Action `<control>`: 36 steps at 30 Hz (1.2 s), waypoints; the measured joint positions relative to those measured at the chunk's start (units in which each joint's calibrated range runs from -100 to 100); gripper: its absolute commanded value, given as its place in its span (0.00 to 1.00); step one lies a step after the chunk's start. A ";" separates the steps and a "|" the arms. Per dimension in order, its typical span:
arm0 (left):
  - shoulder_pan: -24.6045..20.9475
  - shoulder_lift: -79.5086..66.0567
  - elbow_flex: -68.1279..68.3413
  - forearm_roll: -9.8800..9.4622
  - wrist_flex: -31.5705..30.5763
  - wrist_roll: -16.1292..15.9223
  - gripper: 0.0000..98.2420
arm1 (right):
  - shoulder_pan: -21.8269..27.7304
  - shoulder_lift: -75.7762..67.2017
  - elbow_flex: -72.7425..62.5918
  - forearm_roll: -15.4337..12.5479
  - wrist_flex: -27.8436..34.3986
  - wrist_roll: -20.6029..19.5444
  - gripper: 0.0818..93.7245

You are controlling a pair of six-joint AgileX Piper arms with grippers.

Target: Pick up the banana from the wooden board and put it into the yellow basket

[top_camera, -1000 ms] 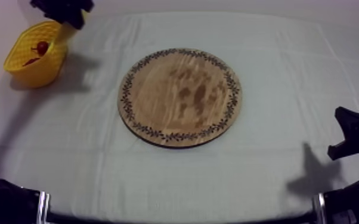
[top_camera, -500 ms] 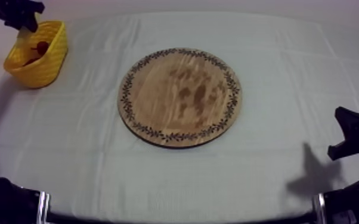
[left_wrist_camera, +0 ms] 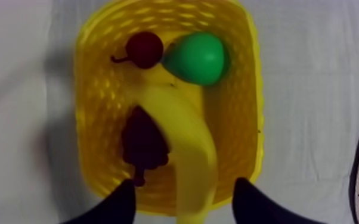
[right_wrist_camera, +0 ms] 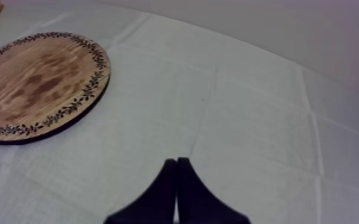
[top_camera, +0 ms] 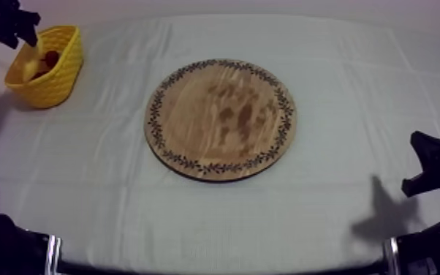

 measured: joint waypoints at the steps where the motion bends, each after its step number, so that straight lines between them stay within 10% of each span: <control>1: -0.12 -0.31 0.00 -0.05 0.00 0.03 0.82 | 0.00 0.00 0.00 0.00 0.00 0.00 0.00; 13: 0.03 -12.76 7.05 -0.28 -0.18 1.81 0.77 | 0.00 0.00 0.00 0.00 -0.08 0.00 0.00; 29: 1.05 -43.01 26.39 1.28 -6.72 4.19 0.16 | 0.00 0.00 0.00 0.00 -0.08 -0.03 0.00; 36: 0.93 -56.15 37.56 3.25 -12.37 3.54 0.06 | 0.00 0.00 0.00 0.00 -0.08 -0.03 0.00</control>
